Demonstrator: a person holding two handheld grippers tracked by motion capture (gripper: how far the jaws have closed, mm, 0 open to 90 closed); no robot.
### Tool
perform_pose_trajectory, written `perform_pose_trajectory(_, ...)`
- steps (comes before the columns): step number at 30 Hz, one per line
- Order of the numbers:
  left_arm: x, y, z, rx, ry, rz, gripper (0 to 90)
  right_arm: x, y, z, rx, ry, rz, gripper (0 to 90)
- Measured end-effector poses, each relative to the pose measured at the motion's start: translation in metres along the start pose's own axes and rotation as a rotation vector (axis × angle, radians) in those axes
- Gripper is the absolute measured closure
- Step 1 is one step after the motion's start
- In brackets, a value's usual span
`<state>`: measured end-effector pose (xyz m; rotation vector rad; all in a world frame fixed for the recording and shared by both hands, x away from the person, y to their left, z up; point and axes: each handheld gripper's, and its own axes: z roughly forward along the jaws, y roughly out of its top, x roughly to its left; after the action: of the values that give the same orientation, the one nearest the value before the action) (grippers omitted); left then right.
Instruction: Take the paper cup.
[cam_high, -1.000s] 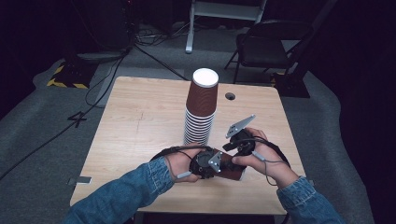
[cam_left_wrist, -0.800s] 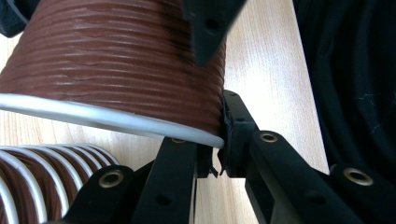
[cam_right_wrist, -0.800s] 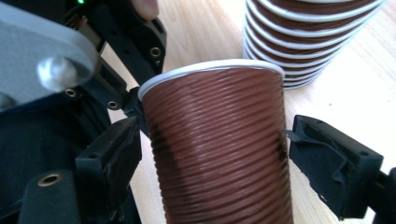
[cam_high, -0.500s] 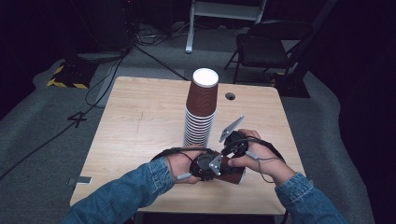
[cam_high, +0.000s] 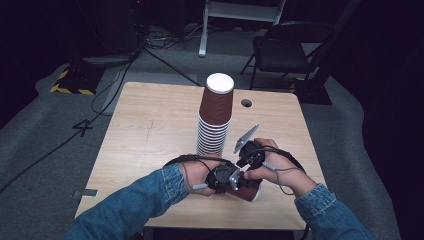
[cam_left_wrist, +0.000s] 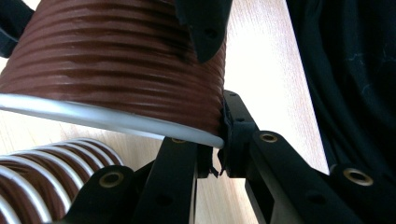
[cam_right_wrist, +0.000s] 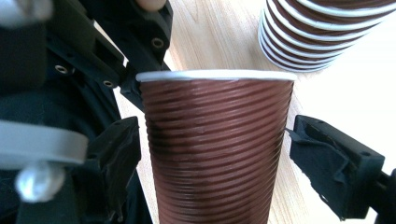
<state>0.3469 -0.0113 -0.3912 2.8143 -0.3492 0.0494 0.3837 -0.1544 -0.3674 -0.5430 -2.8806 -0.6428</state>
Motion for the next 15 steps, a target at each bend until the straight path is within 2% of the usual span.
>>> perform_pose_trajectory(4, 0.002, 0.003, -0.002, 0.025, 0.0, 0.033, 84.1, 0.0, -0.002, 0.003, -0.007, 0.005, 0.001, 16.9)
perform_pose_trajectory(11, 0.001, 0.004, -0.004, 0.041, -0.002, 0.044, 84.0, -0.001, -0.002, 0.01, -0.012, 0.01, -0.003, 15.2)
perform_pose_trajectory(15, 0.0, 0.002, -0.004, 0.033, 0.001, 0.04, 84.0, -0.001, 0.0, 0.012, -0.018, 0.014, -0.008, 13.8)
